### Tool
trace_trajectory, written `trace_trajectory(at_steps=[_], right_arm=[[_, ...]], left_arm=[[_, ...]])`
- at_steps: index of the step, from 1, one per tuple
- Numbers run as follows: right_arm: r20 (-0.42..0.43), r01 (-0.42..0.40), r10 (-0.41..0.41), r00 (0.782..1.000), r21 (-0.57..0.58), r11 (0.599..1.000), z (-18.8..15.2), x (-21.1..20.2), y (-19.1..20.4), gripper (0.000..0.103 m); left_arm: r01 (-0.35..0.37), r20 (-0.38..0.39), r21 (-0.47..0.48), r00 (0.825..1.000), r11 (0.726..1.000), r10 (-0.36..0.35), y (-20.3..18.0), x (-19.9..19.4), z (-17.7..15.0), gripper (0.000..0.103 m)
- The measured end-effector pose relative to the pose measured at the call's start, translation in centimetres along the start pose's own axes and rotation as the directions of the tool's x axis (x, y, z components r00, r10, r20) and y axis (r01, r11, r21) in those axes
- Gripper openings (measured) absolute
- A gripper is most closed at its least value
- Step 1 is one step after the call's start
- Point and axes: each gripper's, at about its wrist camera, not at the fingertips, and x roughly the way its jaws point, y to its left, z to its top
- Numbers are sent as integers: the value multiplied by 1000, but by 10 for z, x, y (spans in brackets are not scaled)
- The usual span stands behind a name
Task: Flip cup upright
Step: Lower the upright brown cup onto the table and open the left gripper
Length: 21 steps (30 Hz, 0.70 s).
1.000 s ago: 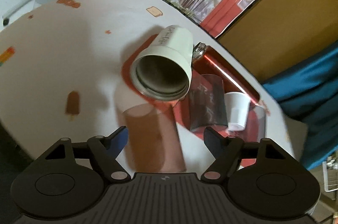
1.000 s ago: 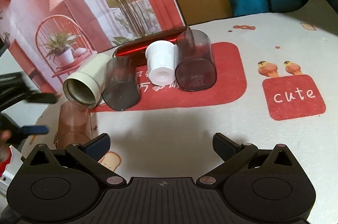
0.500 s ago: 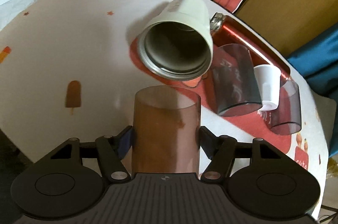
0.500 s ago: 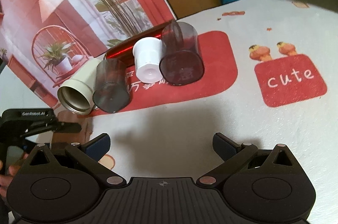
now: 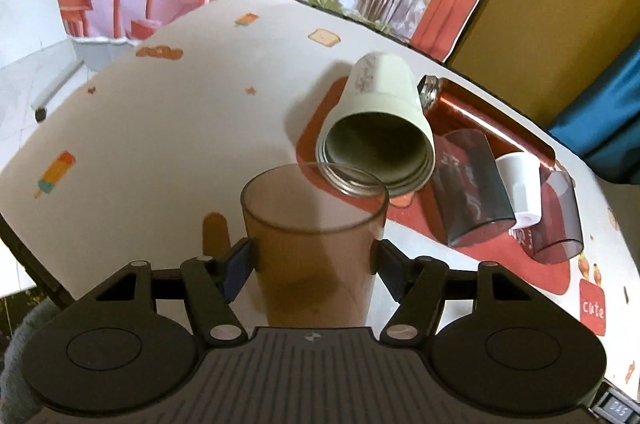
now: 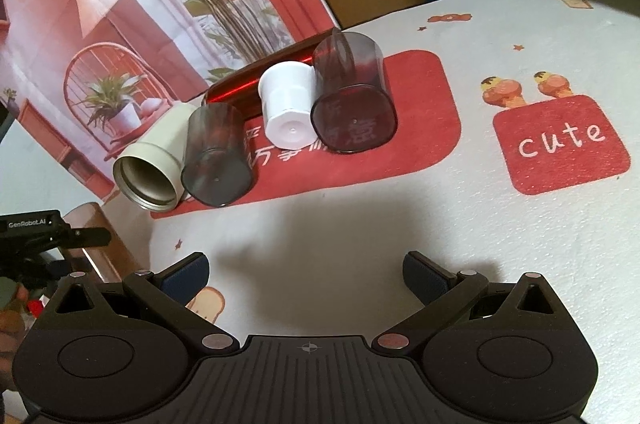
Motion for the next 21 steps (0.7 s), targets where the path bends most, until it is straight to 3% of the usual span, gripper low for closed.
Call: trace_trajectory(at_steps=[8,12,14,16,21], right_arm=[[5,9,-9,1000,0,1000,0,-1,0,103],[-1,10,-10,1000,-1,1000,0,0,0,103],[-2,12,-12,1000,-2,1000,0,0,1,103],[-5,15,-15,1000,-3,1000,0,0,2,103],[-4,32,-32,999,-28,999,0,-2,8,103]], left_arm=[[-52,94,52,994,997,47,-7,-1,7,69],[-21,53,50,998,999,18,-8,5,6,71],[10,42,50,999,999,-12,-8,4,3,85],[0,57,56,998,998,-3,-9,-2,0,93],[-41,22,53,999,998,40,-8,-15,-3,99]])
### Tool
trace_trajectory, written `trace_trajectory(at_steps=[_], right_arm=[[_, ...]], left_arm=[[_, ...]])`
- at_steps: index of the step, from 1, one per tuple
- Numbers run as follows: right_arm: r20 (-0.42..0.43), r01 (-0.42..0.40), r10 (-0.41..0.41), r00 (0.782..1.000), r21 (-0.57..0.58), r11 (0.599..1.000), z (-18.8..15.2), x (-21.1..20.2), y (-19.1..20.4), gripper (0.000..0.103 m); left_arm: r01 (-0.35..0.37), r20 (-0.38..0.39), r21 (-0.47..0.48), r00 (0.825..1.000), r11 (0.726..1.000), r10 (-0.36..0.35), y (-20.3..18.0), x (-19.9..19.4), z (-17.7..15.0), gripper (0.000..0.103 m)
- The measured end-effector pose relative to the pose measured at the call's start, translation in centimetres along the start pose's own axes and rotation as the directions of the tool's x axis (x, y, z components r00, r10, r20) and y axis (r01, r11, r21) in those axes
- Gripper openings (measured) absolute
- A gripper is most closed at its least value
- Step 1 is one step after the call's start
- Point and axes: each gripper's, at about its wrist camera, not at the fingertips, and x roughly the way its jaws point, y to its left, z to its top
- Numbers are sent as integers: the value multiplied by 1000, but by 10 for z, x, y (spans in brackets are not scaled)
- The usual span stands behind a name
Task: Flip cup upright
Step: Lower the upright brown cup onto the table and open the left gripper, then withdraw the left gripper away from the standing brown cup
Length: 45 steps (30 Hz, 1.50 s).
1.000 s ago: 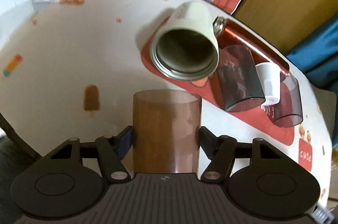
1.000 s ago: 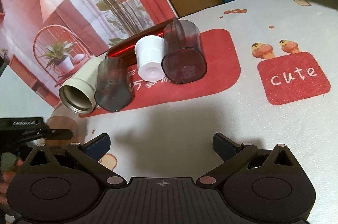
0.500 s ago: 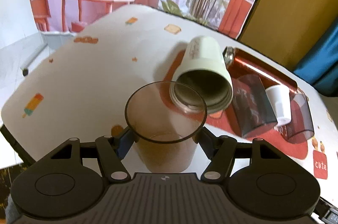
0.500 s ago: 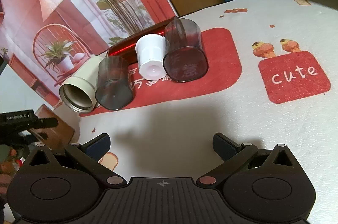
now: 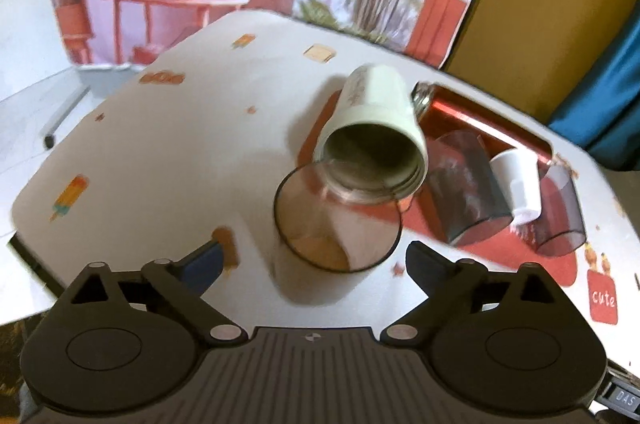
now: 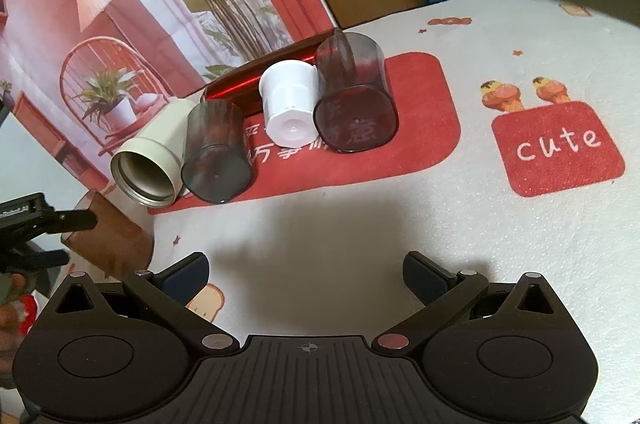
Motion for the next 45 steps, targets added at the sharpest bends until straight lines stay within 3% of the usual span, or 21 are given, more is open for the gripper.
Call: trace_trajectory(at_steps=[8,15,22,26,29,38,45], right_arm=[[77,110,-103,992,-79,991,0,-20,23,103],[127,117,-98,987,-154,981,1,-51,48,103],[149,107,-77,986,-207,972,-7,-82,74,103],[175,131,-93,980,-222,966,-19,-92,82,103],[217,156,-104,970,-235,959,-24,-98,85,103],[173,207,-167,971,-243,948,-29,-81,85,103],[144,204,-173,974,-241,949,-29,-73,81,103]], left_arm=[[-42,-13,74,999,996,43,7,-31,-22,100],[-75,41,160,997,984,69,12,-69,-37,103],[-35,46,123,999,992,29,20,-91,-60,103],[-81,100,164,993,983,65,15,-99,-75,103],[-60,116,142,992,988,44,18,-103,-74,103],[-99,68,170,994,980,89,17,-89,-78,103],[-99,57,172,994,980,91,17,-87,-78,103]])
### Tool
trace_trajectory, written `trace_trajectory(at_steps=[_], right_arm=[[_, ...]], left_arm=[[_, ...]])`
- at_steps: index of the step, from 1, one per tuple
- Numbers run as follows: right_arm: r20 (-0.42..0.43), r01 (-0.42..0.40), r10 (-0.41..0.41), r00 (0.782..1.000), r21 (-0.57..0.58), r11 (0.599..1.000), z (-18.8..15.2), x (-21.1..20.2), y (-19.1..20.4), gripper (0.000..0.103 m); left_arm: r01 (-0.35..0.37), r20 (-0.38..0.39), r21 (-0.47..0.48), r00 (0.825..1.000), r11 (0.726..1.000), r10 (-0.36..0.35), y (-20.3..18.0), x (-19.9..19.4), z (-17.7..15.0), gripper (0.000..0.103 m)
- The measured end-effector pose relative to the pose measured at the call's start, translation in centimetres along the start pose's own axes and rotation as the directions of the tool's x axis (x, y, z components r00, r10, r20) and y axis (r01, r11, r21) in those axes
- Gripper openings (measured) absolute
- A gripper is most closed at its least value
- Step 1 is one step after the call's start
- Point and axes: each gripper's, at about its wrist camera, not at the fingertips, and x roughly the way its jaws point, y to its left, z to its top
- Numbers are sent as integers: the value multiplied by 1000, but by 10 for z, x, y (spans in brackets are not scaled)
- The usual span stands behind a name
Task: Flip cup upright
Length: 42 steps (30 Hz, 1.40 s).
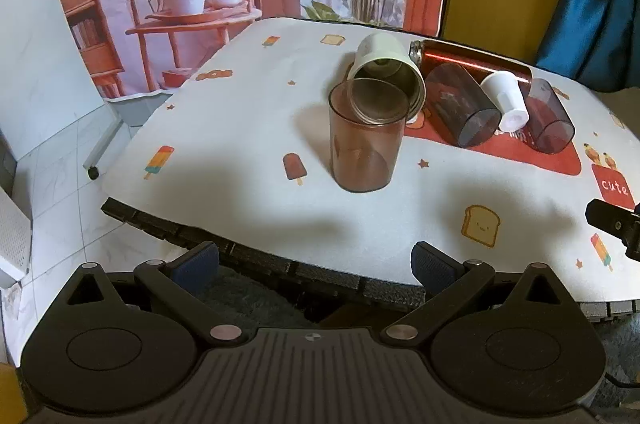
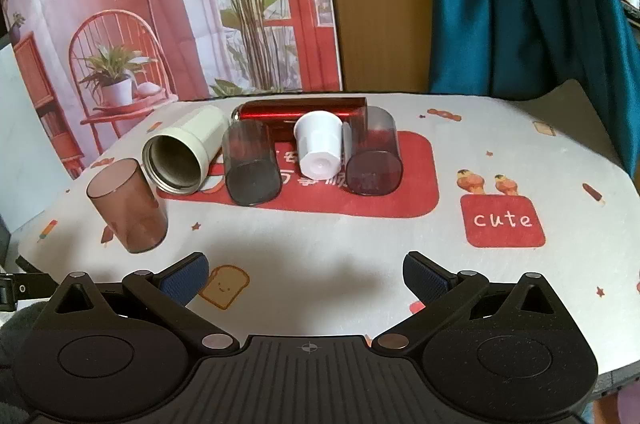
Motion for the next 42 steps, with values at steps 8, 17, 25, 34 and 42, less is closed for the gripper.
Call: trace_trajectory(at_steps=[8,17,25,34,42], right_arm=[[-13,-8,8,1000,19,1000,0,3,-4,103],[-21,-8,9,1000,22,1000,-1,5,-4,103],[-28,-9,10,1000,28,1000,-2,6,-5,103],[-31,-9,10,999,32,999,-2,6,-6,103],[-35,-9,10,999,34,999,-3,7,-7,103]], left_arm=[[-2,-2,-3,1000,1000,2,0,-1,-1,103],[-1,-5,-5,1000,1000,1,1,0,0,103],[-2,-8,-6,1000,1000,2,1,0,-1,103],[-2,-10,-8,1000,1000,1,2,1,-1,103],[-2,-10,-8,1000,1000,2,2,1,-1,103]])
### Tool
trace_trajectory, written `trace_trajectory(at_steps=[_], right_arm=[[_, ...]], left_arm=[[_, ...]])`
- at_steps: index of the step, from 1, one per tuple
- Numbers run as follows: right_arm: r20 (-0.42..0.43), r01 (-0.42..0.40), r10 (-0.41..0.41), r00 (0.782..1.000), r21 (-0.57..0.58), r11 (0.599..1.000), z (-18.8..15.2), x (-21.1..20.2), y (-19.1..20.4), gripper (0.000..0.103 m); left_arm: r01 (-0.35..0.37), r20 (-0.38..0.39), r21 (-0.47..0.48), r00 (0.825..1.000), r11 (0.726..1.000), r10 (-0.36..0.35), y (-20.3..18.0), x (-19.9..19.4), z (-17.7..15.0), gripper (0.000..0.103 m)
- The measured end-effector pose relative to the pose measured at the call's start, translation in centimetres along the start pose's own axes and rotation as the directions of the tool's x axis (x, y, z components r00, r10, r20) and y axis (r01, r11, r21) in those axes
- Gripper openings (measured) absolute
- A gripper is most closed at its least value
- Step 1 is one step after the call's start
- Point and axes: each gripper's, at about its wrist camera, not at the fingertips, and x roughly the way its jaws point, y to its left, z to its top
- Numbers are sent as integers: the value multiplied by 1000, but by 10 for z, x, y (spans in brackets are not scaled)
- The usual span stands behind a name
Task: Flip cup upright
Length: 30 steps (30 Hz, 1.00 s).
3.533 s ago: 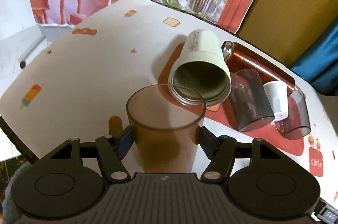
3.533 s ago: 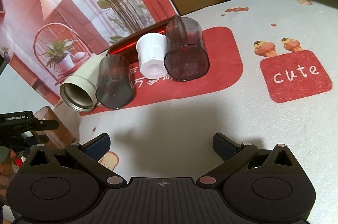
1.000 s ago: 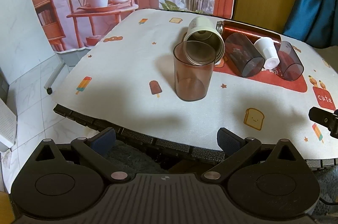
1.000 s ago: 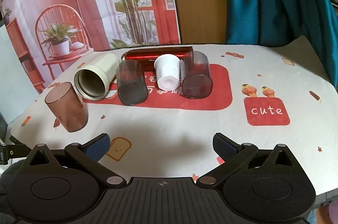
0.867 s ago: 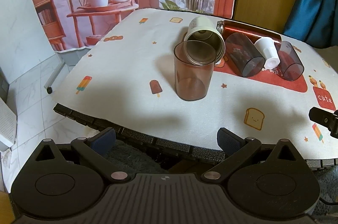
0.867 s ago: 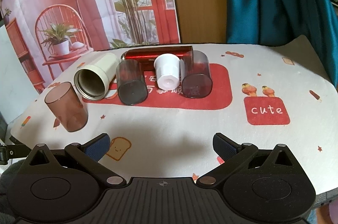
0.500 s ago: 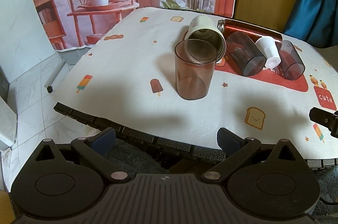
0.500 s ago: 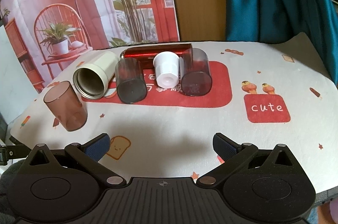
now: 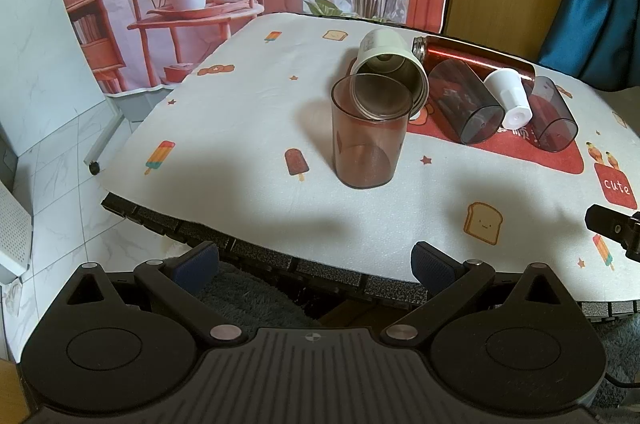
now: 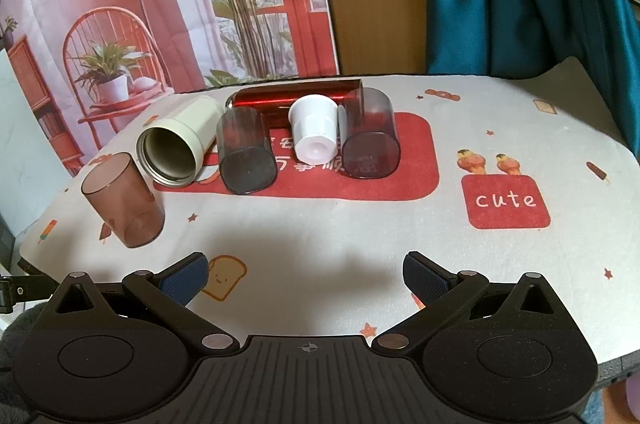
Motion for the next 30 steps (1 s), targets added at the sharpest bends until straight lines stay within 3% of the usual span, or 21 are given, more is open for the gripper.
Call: trace_trajectory(at_steps=[30], right_arm=[[-8,0,0,1000,6,1000,-2,2,1,103]], left_arm=[[0,-1,-4,1000,1000,0,2,1,0,103]])
